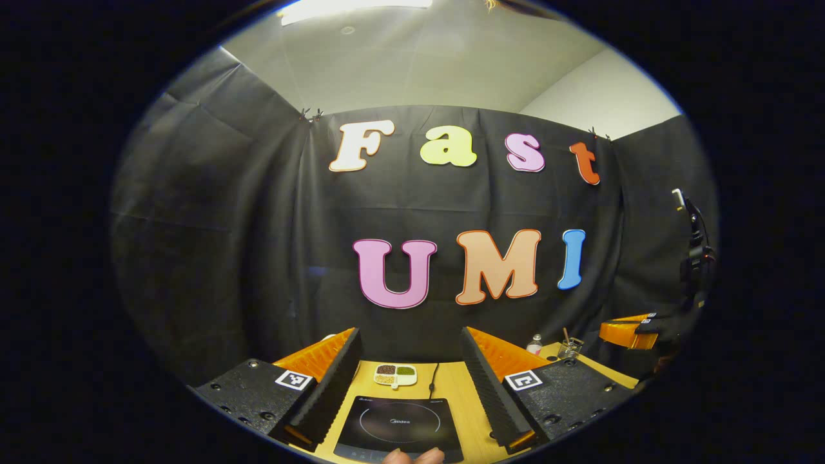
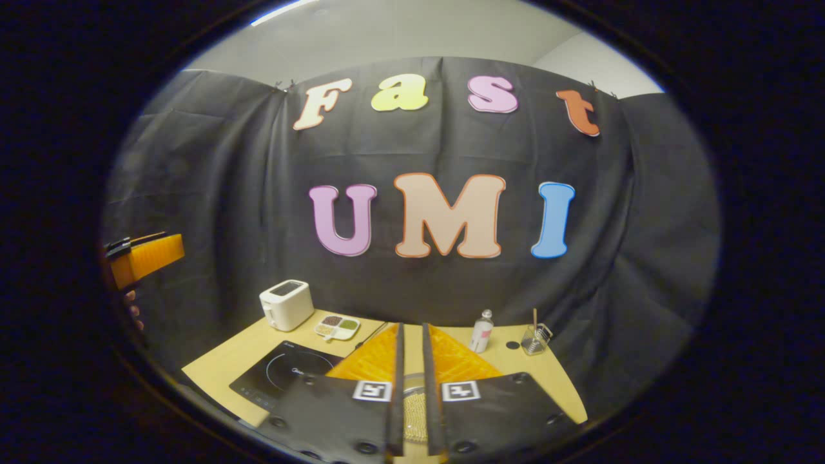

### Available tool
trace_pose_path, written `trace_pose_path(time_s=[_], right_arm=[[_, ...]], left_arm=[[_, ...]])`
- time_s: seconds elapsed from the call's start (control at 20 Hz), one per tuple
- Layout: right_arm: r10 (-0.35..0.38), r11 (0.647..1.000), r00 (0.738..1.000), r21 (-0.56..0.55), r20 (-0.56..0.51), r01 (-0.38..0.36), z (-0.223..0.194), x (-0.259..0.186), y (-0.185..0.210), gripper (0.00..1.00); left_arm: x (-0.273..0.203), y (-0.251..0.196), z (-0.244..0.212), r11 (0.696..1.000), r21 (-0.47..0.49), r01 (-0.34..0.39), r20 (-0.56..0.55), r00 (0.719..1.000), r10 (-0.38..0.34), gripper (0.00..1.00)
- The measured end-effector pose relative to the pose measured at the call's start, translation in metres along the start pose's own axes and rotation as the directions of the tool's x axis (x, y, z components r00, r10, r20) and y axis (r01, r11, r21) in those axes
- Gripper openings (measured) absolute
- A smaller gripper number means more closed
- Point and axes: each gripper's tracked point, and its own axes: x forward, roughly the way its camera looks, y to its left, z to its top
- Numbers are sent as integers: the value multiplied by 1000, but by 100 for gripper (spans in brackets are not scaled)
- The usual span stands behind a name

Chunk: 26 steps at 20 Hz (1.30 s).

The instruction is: First push the handle of the pot to place it horizontally, then grasp the pot with both hands and set it on the induction cooktop.

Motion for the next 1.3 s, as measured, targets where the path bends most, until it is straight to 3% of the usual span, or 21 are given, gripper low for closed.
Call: trace_pose_path(time_s=[0.05,0.1,0.2,0.25,0.55,0.6,0.65,0.7,0.75,0.8,0.85,1.0,1.1,1.15,1.3], right_arm=[[-14,1000,1000,2,-19,14,-6,-2,3,0],[-5,1000,999,0,-40,5,-13,0,8,4],[17,1000,996,-5,-93,-18,-33,0,16,3],[15,1000,995,-8,-102,-16,-37,0,15,2],[30,999,980,29,-197,-24,-86,9,7,2],[37,999,977,39,-211,-30,-95,11,7,3],[25,999,972,34,-235,-18,-108,13,3,3],[14,999,963,37,-270,-4,-120,13,0,2],[1,999,957,47,-292,13,-132,12,-1,2],[-4,998,949,62,-314,25,-142,12,0,2],[-6,997,940,76,-342,34,-157,12,4,2],[-59,993,904,67,-423,97,-198,13,10,2],[-81,987,878,84,-473,137,-220,13,17,2],[-93,983,859,91,-503,160,-235,11,21,2],[-137,967,806,98,-576,235,-265,9,26,3]], left_arm=[[1,4,-9,1000,-5,7,-21,1000,-7,88],[2,7,-10,1000,-11,10,-26,1000,-10,93],[5,10,-3,1000,-17,12,-4,1000,-12,93],[6,11,-6,1000,-8,8,-5,1000,-8,87],[2,8,-7,999,37,-10,-33,999,12,88],[1,11,-8,999,47,-18,-30,999,20,93],[1,13,-7,999,45,-22,-19,1000,23,88],[3,14,-9,999,44,-22,-29,999,23,93],[5,14,-17,999,39,-9,-34,999,11,88],[11,13,-17,999,30,12,-24,1000,-11,93],[20,15,-19,999,27,29,-19,999,-28,88],[45,35,-24,997,43,57,0,998,-57,97],[60,44,-28,995,57,86,1,996,-86,88],[65,45,-34,992,56,114,3,993,-114,92],[80,41,-60,980,31,195,-37,980,-194,88]])
